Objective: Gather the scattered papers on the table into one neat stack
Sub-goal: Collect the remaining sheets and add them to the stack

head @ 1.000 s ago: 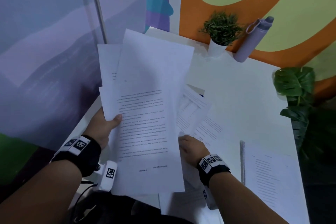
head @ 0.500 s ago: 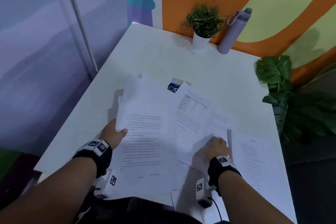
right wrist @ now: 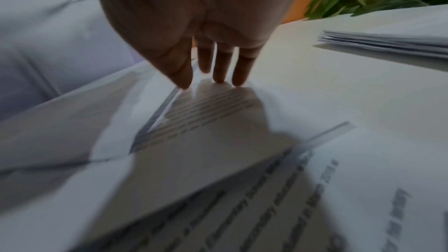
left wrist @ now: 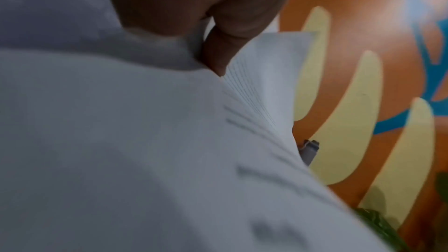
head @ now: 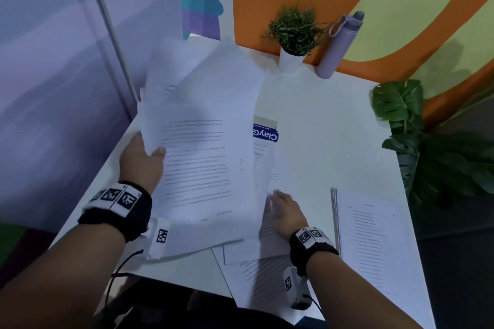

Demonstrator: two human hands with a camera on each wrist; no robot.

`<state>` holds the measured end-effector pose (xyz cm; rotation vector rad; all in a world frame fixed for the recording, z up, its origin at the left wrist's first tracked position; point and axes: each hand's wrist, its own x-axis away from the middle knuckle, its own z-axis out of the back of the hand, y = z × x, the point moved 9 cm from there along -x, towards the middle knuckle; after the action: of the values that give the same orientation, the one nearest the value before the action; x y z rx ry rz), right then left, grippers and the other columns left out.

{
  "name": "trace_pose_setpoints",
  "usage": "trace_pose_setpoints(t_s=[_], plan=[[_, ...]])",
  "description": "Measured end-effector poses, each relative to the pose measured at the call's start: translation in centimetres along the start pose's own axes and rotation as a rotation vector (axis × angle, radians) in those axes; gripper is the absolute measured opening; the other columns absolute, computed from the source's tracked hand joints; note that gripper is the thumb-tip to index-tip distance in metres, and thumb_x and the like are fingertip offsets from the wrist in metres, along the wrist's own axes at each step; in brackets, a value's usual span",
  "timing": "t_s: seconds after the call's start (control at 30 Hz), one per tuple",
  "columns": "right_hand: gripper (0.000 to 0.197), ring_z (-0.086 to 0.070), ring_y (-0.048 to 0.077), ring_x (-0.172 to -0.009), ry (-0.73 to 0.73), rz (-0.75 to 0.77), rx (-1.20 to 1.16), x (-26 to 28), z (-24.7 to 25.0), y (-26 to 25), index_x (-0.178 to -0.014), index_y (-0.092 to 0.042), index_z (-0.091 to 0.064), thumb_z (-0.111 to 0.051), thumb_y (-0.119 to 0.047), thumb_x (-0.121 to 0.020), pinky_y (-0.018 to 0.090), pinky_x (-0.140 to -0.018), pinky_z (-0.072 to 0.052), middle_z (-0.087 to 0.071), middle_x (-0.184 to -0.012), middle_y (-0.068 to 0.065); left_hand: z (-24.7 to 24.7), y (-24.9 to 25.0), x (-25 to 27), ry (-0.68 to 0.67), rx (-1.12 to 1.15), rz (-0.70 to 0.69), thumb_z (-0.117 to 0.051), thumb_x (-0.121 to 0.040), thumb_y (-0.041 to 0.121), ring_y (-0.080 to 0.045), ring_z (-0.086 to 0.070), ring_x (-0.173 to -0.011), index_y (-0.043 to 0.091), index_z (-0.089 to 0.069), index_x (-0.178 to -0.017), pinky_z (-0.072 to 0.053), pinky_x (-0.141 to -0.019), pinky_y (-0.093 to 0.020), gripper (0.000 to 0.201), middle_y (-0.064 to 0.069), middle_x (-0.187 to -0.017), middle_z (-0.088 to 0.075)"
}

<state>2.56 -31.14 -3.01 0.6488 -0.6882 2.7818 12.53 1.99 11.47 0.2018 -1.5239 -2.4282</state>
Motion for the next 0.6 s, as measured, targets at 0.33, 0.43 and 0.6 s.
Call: trace_pose_setpoints(t_s=[0.33,0.43,0.6], plan=[[0.045,-0.042,0.035,-0.128,0.164,-0.387,-0.363,0.8,1.5,5.0,-0.142,-0.012,-0.036,-0.036,-0.015,-0.097,0.04,-0.108,-0.036,-0.038,-0.141,0.018,-7.7,-9.8,4.0,-0.363,-0.272,0.309,-0.051,-0.09,0.012,-0.028,-0.057,-0.092,-0.002,-0.057,-0.116,-0.041,-0.078,-0.029,0.03,-0.022,-0.119,-0.062],[0.037,-0.05,0.034,-0.119,0.119,-0.351,-0.339,0.9,0.9,4.2,-0.13,-0.002,-0.047,-0.04,-0.005,-0.093,0.026,-0.087,-0.039,-0.049,-0.131,0.019,-8.6,-10.1,4.4,-0.399,-0.264,0.295,-0.05,-0.09,0.012,-0.024,-0.055,-0.088,0.001,-0.058,-0.115,-0.04,-0.077,-0.027,0.028,-0.019,-0.118,-0.063],[0.017,-0.055,0.032,-0.105,0.121,-0.309,-0.364,0.9,0.2,3.2,-0.1,-0.011,-0.053,-0.041,-0.005,-0.09,0.033,-0.088,-0.044,-0.057,-0.106,0.015,-10.0,-11.3,5.7,-0.543,-0.275,0.334,-0.05,-0.092,0.021,-0.03,-0.057,-0.112,0.011,-0.049,-0.13,-0.041,-0.086,-0.028,0.039,-0.012,-0.128,-0.059]])
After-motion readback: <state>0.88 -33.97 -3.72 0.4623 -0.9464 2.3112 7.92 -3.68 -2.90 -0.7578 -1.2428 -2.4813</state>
